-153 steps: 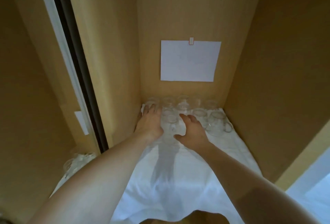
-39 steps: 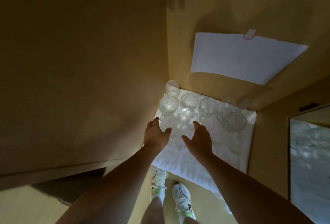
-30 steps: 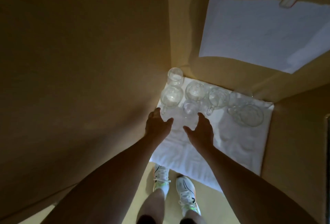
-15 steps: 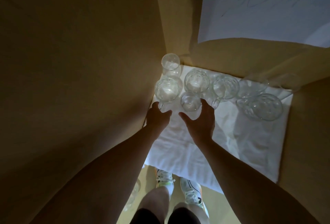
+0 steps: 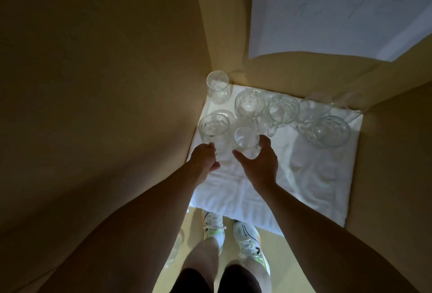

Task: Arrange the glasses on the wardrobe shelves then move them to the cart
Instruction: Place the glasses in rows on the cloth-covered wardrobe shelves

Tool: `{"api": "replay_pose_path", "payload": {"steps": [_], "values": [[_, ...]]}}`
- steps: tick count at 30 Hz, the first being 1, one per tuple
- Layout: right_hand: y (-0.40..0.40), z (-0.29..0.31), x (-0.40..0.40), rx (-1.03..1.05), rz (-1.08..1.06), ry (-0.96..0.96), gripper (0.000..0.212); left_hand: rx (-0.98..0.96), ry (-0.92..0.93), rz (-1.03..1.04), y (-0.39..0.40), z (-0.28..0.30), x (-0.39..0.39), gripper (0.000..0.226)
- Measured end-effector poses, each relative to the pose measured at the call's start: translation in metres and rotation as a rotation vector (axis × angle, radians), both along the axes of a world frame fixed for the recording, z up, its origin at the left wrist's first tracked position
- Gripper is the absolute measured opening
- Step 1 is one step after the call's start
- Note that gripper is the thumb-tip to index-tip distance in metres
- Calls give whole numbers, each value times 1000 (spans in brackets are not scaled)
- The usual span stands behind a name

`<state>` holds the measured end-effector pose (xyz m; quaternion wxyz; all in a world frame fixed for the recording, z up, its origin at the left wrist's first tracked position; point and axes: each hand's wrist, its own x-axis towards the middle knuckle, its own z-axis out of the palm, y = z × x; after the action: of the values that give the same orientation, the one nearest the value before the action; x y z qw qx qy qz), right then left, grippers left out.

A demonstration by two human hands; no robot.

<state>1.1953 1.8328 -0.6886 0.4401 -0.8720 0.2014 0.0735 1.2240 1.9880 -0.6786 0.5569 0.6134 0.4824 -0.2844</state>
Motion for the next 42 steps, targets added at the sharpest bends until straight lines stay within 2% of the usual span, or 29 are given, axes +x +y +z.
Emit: {"api": "replay_pose_path", "payload": {"steps": [5,15,25,30,37,42], "values": [[-8,48,-7,15,-20,-30,69,-46,-5,10,-2,57,-8,24],[-26,185,1,6,-54,-213,59,-52,-217,-37,-14,222,-13,23],[-25,309,-2,14,-82,-487,70,-30,-487,-71,-20,357,-27,23],[-22,364,-14,118,-151,-551,77,-16,-605,-96,-15,419,-45,25],[-21,438,-47,198,-167,-714,79,-70,-752,-219,-12,491,-84,33],[-20,483,-89,208,-157,-800,79,-122,-874,-163,-11,532,-124,34]]}}
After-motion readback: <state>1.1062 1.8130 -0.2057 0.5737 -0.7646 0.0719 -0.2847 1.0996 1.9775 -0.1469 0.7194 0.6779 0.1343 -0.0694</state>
